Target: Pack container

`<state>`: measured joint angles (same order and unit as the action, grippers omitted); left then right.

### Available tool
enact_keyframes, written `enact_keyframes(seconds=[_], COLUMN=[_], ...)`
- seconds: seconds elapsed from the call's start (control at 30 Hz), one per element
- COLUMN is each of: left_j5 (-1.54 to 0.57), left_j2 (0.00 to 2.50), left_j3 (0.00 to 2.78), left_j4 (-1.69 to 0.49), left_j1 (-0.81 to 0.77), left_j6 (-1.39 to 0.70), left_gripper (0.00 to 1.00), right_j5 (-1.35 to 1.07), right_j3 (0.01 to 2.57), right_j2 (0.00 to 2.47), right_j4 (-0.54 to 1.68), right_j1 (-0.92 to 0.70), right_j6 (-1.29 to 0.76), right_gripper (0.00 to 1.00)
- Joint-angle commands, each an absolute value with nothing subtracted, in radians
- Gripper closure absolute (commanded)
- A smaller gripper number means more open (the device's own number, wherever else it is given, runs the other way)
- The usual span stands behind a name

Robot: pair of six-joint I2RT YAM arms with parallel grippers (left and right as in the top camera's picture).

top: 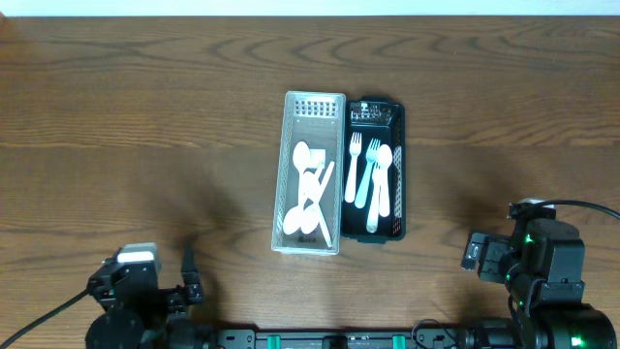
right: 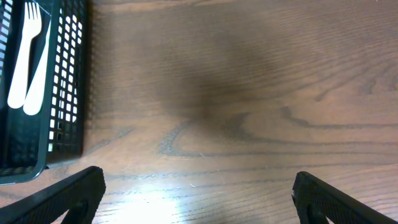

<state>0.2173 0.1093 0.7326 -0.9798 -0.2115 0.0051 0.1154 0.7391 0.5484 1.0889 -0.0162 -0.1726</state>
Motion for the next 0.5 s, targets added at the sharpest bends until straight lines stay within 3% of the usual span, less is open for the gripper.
enact_keyframes(seconds=[0.0,0.47], left_j5=[0.233,0.232], left_j2=[0.116,0.121], left_j3=[0.692,0.604], left_j4=[-0.973,-0.912], left_j1=[-0.216,-0.216], left_j6=[0.042,0.045], left_gripper=[0.02,0.02], right_j5=[0.115,0.115], right_j3=[0.736,0.736], right_j2=[0.542,0.542], right_j4=[1.093,1.092], right_j1=[-0.024,-0.024], right_j6=[-0.186,-0.186], right_gripper=[0.01,0.01])
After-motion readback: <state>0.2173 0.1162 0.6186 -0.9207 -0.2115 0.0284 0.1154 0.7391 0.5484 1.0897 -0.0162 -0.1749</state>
